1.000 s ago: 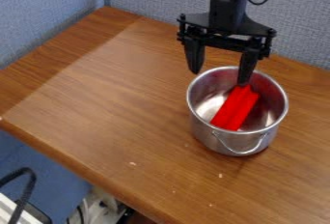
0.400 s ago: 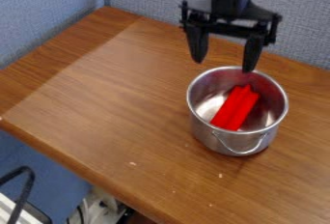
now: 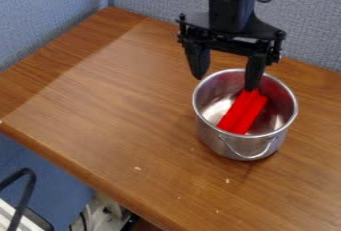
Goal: Put the red object in the metal pot
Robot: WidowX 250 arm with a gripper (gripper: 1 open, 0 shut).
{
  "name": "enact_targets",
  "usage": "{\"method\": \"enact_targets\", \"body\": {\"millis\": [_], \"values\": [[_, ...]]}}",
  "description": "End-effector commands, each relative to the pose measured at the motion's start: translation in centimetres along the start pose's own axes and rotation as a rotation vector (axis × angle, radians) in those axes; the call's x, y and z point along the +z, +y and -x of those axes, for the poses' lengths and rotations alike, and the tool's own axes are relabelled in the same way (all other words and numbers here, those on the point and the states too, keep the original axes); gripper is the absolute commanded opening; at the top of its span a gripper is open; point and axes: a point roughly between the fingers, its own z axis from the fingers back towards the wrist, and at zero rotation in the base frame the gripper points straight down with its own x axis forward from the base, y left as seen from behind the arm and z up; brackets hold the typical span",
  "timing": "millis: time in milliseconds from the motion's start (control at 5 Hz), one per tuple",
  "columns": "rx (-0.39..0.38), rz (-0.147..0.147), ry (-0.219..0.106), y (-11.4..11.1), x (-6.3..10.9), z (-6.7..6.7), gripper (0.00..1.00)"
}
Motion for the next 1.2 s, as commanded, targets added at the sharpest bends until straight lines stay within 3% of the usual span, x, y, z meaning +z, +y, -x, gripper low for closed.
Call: {"method": "enact_targets", "body": {"millis": [0,400,600,800,1000], "values": [[0.037,0.011,-0.056,-1.6,1.4,-0.2,1.00],[0.118,-0.009,-0.067,-3.6,1.7,0.1,1.00],[0.090,-0.011,-0.065,-4.3,2.7,0.2,0.00],[0.078,-0.018,-0.054,-4.7,3.1,0.3,1.00],[0.045,-0.021,-0.047,-4.3,3.6,0.4,1.00]]}}
